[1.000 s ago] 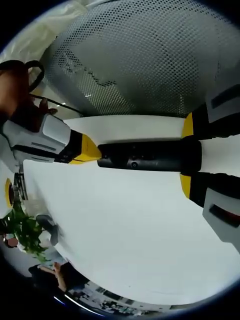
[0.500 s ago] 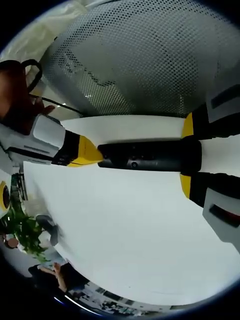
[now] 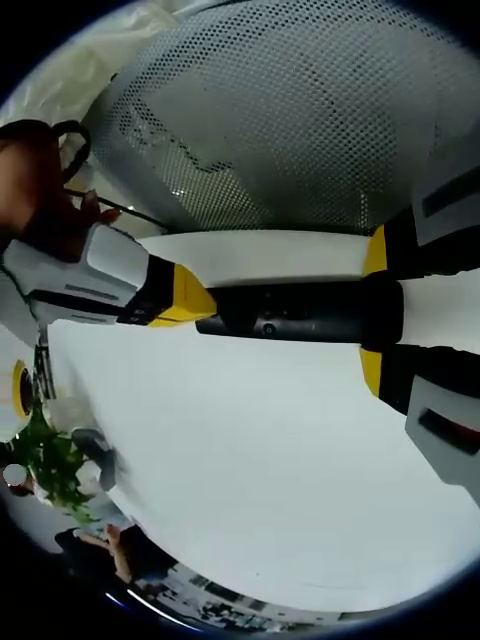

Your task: Press the specified remote control buttons in sequence, fully releasing each button before pressing the next.

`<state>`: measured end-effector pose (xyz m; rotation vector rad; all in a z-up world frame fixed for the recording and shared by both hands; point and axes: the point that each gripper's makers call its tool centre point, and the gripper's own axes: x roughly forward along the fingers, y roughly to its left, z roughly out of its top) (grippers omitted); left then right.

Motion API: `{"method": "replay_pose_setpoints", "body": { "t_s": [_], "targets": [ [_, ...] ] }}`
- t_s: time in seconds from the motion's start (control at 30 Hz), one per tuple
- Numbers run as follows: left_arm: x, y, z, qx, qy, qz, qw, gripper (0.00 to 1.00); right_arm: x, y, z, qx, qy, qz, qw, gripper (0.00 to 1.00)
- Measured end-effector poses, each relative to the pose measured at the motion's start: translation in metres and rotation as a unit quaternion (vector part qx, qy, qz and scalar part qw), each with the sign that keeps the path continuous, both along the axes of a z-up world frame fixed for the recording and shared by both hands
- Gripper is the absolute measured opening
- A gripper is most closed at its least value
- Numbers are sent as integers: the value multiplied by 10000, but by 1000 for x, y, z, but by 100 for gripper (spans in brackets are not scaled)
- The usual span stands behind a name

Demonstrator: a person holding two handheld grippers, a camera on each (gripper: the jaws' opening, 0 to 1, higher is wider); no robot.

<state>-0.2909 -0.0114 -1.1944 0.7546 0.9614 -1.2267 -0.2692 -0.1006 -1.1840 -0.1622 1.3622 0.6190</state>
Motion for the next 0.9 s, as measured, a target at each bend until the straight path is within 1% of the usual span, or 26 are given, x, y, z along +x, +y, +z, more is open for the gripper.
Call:
{"method": "replay_pose_setpoints", "body": {
  "t_s": [0.33,0.57,0.63,0.7,0.8,0.9],
  "targets": [
    [0,0,0,14,-14,-7,10000,24,0,0,-1,65,72,-92,9999,0],
    [0,0,0,74,-5,-43,10000,24,2,-1,-1,222,350,-322,9986,0],
    [0,0,0,75,-11,-38,10000,24,1,-1,-1,232,382,-353,9984,0],
    [0,0,0,71,-15,-26,10000,24,0,0,-1,219,372,-358,9984,0],
    [0,0,0,73,-14,-11,10000,24,0,1,-1,85,206,-311,9993,0],
    [0,0,0,85,-2,15,10000,24,-1,1,-1,45,110,-319,9994,0]
  ]
}}
